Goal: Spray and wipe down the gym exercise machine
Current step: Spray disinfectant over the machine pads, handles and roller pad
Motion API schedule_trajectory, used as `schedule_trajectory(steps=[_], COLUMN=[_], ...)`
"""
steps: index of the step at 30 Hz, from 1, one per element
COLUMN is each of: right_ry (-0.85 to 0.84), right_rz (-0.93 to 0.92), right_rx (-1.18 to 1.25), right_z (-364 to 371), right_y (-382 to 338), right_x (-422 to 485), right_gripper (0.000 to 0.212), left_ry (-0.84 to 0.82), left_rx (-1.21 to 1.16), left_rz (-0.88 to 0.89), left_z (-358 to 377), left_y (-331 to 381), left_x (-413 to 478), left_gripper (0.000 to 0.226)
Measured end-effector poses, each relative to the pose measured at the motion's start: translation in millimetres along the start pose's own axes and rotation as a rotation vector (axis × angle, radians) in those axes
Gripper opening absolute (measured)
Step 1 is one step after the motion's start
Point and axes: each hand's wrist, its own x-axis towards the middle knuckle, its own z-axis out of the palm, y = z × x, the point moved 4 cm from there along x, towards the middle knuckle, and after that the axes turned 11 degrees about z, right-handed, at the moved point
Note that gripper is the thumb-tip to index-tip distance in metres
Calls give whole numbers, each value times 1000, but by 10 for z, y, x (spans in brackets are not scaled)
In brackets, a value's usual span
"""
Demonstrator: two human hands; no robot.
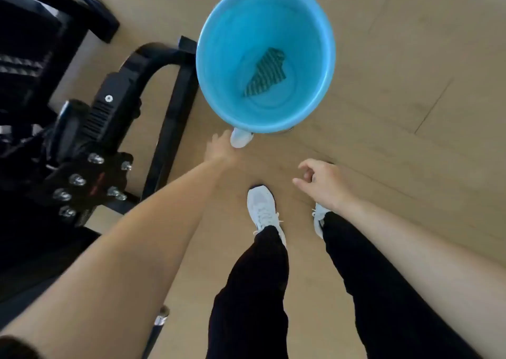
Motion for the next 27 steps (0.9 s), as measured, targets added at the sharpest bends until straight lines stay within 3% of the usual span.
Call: schedule_trajectory(steps=[4, 7, 9, 12, 15, 19, 22, 27], right_ry=[-65, -114, -145, -214, -291, -363, -490, -517], right_rz=[37, 51, 42, 2, -31, -103, -124, -203], right_rx=[-1, 31, 28, -1, -38, -207, -249, -253], right_z=[61, 69, 11, -95, -239, -472, -667, -1004], right_y=[122, 185, 158, 42, -120, -394, -626, -969], right_x=[131, 95, -23, -267, -567, -999, -1407, -2153], right_gripper=[44, 54, 62, 78, 102, 127, 120, 70], left_ry=[-151, -113, -78, -94, -177, -416, -506, -487], left_rx=[-27, 26, 7, -294, -651, -778, -875, -1017], left_rz=[-83, 37, 75, 45, 32, 44, 24, 98], left_z=[217, 282, 255, 54, -352, -847, -1220, -1795], left_y=[-102, 12, 98, 200, 399, 705, 924, 1230], left_x=[226, -45, -359, -874, -1412, -2034, -2441, -3141], left_gripper=[43, 14, 14, 29, 30, 30, 12, 23])
